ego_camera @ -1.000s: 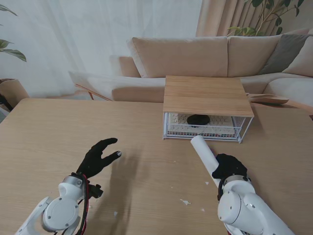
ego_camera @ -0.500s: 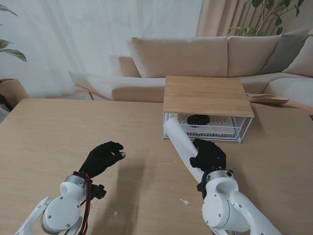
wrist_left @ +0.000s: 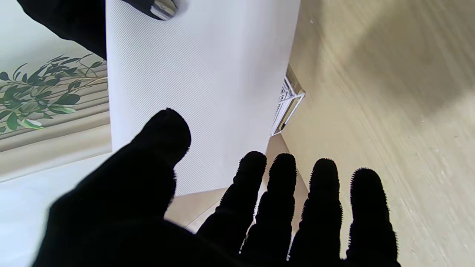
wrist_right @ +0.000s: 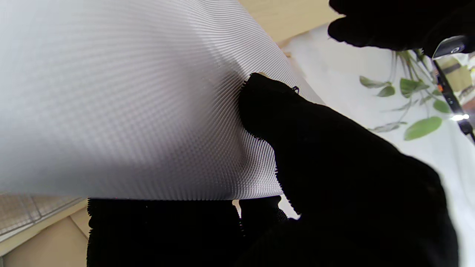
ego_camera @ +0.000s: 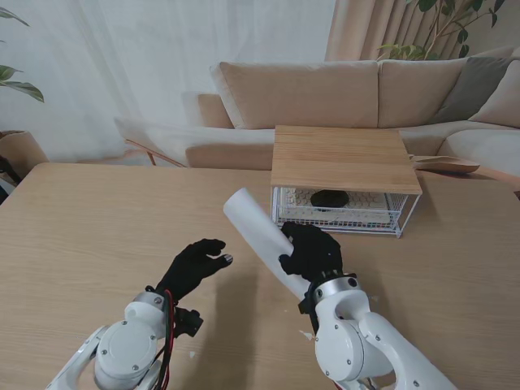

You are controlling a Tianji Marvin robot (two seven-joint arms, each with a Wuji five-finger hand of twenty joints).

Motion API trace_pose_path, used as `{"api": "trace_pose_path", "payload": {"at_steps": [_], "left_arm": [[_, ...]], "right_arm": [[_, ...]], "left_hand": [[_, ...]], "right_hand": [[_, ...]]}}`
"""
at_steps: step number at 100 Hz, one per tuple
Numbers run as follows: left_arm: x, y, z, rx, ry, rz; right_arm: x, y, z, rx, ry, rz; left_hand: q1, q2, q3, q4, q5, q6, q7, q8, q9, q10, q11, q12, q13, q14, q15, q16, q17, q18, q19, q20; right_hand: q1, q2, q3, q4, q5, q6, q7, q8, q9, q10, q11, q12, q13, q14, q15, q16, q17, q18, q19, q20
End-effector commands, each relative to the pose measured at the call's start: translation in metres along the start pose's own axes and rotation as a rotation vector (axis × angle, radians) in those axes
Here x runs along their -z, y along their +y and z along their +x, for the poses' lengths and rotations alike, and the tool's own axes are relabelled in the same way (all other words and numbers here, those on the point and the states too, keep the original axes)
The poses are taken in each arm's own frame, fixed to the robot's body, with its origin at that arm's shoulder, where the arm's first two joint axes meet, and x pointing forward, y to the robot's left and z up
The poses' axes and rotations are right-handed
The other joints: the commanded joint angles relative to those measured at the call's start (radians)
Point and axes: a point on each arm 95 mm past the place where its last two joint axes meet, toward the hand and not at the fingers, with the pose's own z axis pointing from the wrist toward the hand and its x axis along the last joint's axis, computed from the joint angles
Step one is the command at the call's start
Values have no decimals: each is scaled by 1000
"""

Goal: Unroll the mouse pad and set up the keyboard and mouse from the tabletop organizer

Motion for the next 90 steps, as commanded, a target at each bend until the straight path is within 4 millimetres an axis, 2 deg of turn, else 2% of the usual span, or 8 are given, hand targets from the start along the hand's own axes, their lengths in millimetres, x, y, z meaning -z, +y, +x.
{"api": "trace_pose_path", "payload": {"at_steps": [1, 22, 34, 49, 63, 90], "left_arm": [[1, 6, 6, 17, 13, -21], [1, 8, 13, 83, 32, 5], [2, 8, 15, 121, 42, 5], [4, 8, 17, 179, 43, 19], [4, 7, 20, 203, 37, 54], [3, 10, 24, 271, 10, 128]], "right_arm": [[-3, -4, 7, -38, 8, 16], [-11, -16, 15, 5, 89, 38], [-15, -21, 18, 47, 142, 33], [-19, -26, 21, 83, 203, 26], [-21, -31, 23, 118, 245, 20], [-22, -37, 21, 225, 358, -11]], "left_hand": [[-39, -28, -8, 18, -25, 4, -14, -12, -25, -22, -1, -14, -24, -23, -2, -10, -7, -22, -5, -3], [-67, -56, 15, 9, -71, 4, -40, -26, -84, -38, -28, -45, -77, -37, -43, -40, -30, -30, -55, -23], [-94, -79, -28, -10, -111, 10, -93, -56, -149, -50, -59, -85, -123, -42, -88, -69, -45, -36, -111, -46], [-127, -112, -79, -38, -133, 43, -167, -100, -196, -29, -119, -145, -166, -37, -142, -103, -43, -28, -199, -76], [-136, -132, -77, -45, -133, 68, -197, -117, -199, -6, -143, -160, -174, -15, -149, -106, -43, -17, -205, -76], [-134, -150, -52, -48, -121, 83, -230, -136, -197, 11, -154, -169, -174, 13, -151, -108, -42, -3, -218, -87]], "right_hand": [[65, 75, 96, 14, 39, -111, 120, 36, -14, -16, 21, -9, 17, -27, 36, 14, -29, -62, -4, 31], [64, 72, 92, 17, 47, -123, 121, 23, -14, -20, 25, -16, 14, -29, 33, 13, -38, -62, -11, 32], [63, 72, 89, 17, 55, -126, 118, 12, -15, -20, 26, -18, 12, -31, 31, 12, -38, -63, -14, 33], [58, 72, 88, 17, 62, -140, 116, 3, -15, -27, 25, -21, 12, -37, 30, 12, -42, -65, -18, 34], [54, 73, 87, 17, 63, -153, 117, -2, -16, -36, 25, -22, 7, -43, 28, 12, -45, -70, -22, 34], [41, 74, 86, 15, 69, -186, 117, -10, -21, -56, 25, -28, -1, -55, 22, 11, -59, -80, -34, 33]]}}
